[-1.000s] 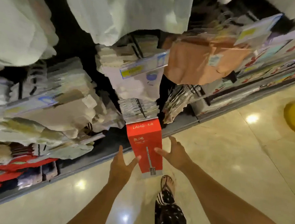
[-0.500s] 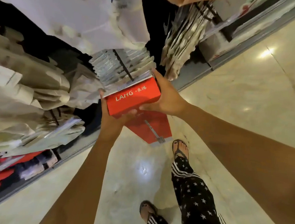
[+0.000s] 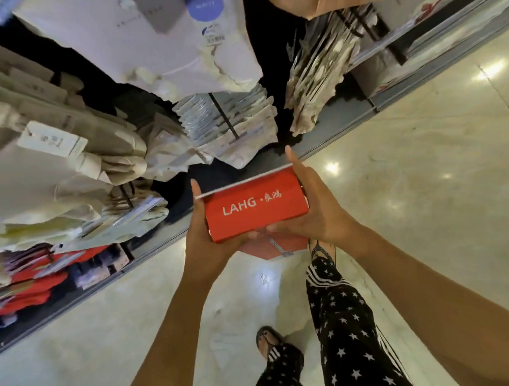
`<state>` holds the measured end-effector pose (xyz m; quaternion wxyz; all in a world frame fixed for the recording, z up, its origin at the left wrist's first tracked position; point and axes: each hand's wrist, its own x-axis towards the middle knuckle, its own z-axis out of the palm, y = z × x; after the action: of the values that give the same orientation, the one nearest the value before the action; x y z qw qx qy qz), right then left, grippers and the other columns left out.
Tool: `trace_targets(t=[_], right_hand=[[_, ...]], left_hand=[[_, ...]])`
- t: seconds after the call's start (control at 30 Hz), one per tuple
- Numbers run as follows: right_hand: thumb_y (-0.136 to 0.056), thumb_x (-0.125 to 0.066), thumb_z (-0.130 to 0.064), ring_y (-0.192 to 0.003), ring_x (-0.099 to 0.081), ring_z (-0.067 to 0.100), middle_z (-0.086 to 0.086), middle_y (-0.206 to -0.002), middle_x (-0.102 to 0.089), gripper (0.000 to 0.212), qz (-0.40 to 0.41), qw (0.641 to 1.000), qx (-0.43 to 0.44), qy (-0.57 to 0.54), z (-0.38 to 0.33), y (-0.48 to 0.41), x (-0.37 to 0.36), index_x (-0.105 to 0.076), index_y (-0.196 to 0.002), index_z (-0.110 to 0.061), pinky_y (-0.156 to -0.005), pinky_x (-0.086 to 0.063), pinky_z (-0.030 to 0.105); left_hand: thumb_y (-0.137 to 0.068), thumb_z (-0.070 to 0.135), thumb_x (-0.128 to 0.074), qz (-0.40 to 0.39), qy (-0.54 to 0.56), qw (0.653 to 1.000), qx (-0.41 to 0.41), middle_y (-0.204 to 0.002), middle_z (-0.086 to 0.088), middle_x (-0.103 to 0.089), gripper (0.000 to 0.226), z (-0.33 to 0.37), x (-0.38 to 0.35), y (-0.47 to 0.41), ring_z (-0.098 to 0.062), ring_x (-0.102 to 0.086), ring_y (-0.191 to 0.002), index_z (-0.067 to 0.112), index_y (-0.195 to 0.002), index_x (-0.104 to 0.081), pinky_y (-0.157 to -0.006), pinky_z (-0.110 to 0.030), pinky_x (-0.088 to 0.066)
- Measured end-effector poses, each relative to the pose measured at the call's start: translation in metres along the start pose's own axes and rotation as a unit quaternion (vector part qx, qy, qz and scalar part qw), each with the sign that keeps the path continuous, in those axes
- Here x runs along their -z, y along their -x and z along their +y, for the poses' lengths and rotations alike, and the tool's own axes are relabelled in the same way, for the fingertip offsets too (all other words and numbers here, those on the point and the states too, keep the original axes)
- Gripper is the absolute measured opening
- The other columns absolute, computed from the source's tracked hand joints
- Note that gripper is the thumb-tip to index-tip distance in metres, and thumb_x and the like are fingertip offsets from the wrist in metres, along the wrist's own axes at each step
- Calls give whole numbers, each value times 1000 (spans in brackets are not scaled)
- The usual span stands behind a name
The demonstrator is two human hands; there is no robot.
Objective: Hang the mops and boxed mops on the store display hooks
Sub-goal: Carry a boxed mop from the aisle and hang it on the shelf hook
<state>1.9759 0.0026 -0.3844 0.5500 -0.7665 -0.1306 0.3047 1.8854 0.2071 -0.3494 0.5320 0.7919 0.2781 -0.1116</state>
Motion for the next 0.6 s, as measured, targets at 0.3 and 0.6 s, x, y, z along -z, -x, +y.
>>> trace_targets(t=[0.3, 0.6], right_hand=[[-60, -70, -77, -115, -50, 16, 9, -123, -49, 123, 109, 993, 51, -24, -83, 99, 11, 4, -152, -42, -99, -44, 31], [-57, -70, -79, -108, -56, 26, 10, -120, -51, 113, 335, 941, 40, 5, -155, 210, -7, 0, -144, -62, -88, -51, 52]], left_hand=[[-45, 71, -81, -65, -66, 992, -80, -123, 21, -56, 135, 90, 39, 78, 4, -59, -108, 39, -154, -8, -83, -17, -54], [-49, 50, -89, -207, -83, 954, -201, -109, 28, -63, 112, 155, 59, 130, 5, -62, -104, 78, -127, -13, -89, -29, -55]])
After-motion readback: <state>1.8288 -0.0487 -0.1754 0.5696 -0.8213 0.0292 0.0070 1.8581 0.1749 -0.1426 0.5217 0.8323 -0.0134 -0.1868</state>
